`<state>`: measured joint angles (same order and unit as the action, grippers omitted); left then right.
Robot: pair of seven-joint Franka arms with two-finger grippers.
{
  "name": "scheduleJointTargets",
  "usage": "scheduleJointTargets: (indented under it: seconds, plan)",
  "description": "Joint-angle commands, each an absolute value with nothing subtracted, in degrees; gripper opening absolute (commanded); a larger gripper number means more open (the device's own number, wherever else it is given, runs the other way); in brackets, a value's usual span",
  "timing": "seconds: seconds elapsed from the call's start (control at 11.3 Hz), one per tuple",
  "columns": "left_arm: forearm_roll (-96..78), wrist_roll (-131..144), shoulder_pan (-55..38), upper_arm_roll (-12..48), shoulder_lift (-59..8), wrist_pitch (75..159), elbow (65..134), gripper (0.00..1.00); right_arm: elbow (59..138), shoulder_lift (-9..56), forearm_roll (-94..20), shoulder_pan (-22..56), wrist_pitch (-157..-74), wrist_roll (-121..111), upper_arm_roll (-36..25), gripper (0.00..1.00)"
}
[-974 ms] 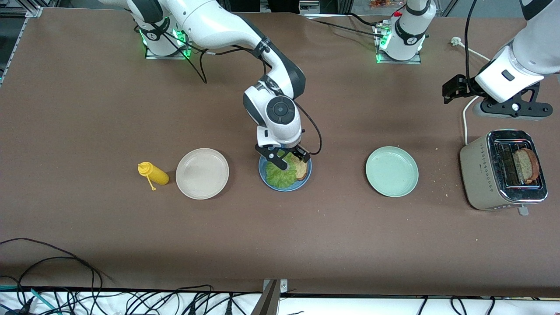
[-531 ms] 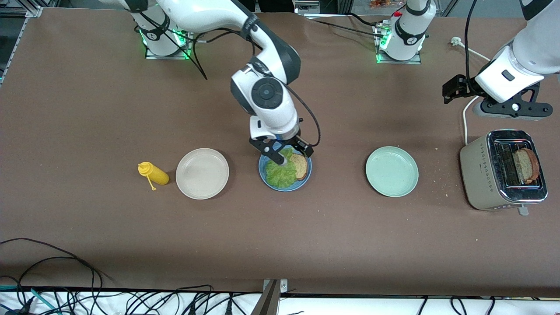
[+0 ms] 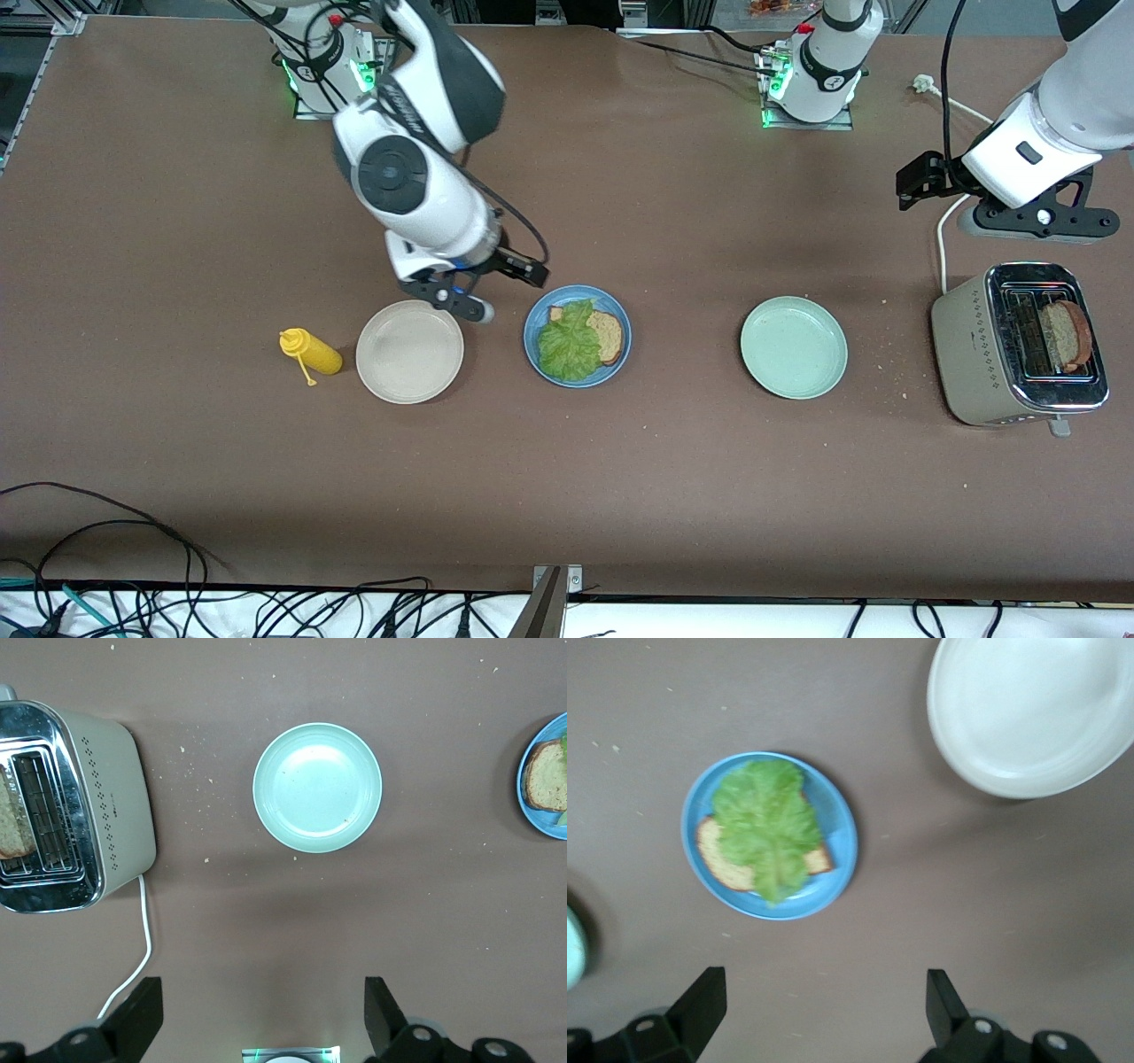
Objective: Make sandwich in blue plate with both arms
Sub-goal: 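Move the right gripper toward the yellow squeeze bottle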
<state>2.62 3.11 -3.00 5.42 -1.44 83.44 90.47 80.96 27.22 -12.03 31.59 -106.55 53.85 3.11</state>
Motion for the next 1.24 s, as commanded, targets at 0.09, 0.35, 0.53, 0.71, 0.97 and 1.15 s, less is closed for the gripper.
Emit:
scheduleJointTargets:
  seconds: [0.09,0.35,0.53,0.71,0.97,1.15]
  plan:
    - [1.23,1.76,-2.72,5.27,-2.02,82.62,89.03,1.00,96.23,12.76,-13.10,20.59,-100.48,26.07,4.75,1.00]
    - [1.23,1.76,-2.72,5.27,-2.02,82.62,89.03,1.00,98.43,8.80,-13.10,13.12,-94.41,7.71,4.75,1.00]
    - [1.23,1.76,-2.72,5.27,-2.02,82.62,89.03,1.00,99.31,7.21,-12.57,7.06,-90.89,-4.51,4.75,1.00]
    - [1.23,1.76,-2.72,5.27,-2.02,82.62,89.03,1.00,99.84,6.68,-12.48,1.17,-88.35,-17.08,4.66,1.00]
    - [1.23,1.76,-2.81,5.27,-2.02,82.62,89.03,1.00,100.02,7.29,-12.83,-4.55,-87.71,-37.29,3.87,1.00]
    - [1.23,1.76,-2.72,5.36,-2.02,82.62,89.03,1.00,99.93,9.65,-13.09,-5.62,-88.67,-51.25,-0.33,1.00]
